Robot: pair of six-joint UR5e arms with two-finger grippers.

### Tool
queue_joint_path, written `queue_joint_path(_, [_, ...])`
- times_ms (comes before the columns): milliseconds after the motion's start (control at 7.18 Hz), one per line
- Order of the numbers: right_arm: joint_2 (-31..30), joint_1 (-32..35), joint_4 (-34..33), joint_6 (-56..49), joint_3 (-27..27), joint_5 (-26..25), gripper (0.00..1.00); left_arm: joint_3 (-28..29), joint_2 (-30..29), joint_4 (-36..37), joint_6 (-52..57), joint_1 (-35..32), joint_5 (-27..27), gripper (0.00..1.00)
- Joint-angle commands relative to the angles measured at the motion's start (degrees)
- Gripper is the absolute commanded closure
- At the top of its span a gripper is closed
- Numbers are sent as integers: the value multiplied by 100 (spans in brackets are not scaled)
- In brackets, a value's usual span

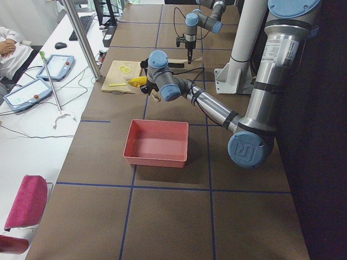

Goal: Sweep and dump trash into bin
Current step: 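Lift the dustpan over the pink bin with the left gripper while the right withdraws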

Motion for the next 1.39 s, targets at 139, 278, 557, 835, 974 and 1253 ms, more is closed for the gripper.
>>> queue_joint_path(139, [-3, -55, 0, 0, -8, -72, 100, 263, 564, -12, 939, -1216, -1051, 100])
queue_joint_path(278, [-3, -64, 0, 0, -8, -72, 100, 631, 635, -12, 1562, -1683, -1473, 100])
queue_joint_path(557, [-3, -72, 0, 0, -8, -80, 100, 1317, 653, 15, 2845, -2274, -1644, 100])
queue_joint_path(835, [-3, -72, 9, 0, 1, -80, 100, 1434, 636, 41, 3255, -2573, -1574, 100])
queue_joint_path(974, [-3, -72, 9, 0, 1, -80, 100, 1399, 645, 41, 3264, -2540, -1495, 100])
queue_joint_path(1253, [-21, -81, 9, 0, 1, -80, 100, 1390, 653, 320, 3473, -2496, -1390, 100])
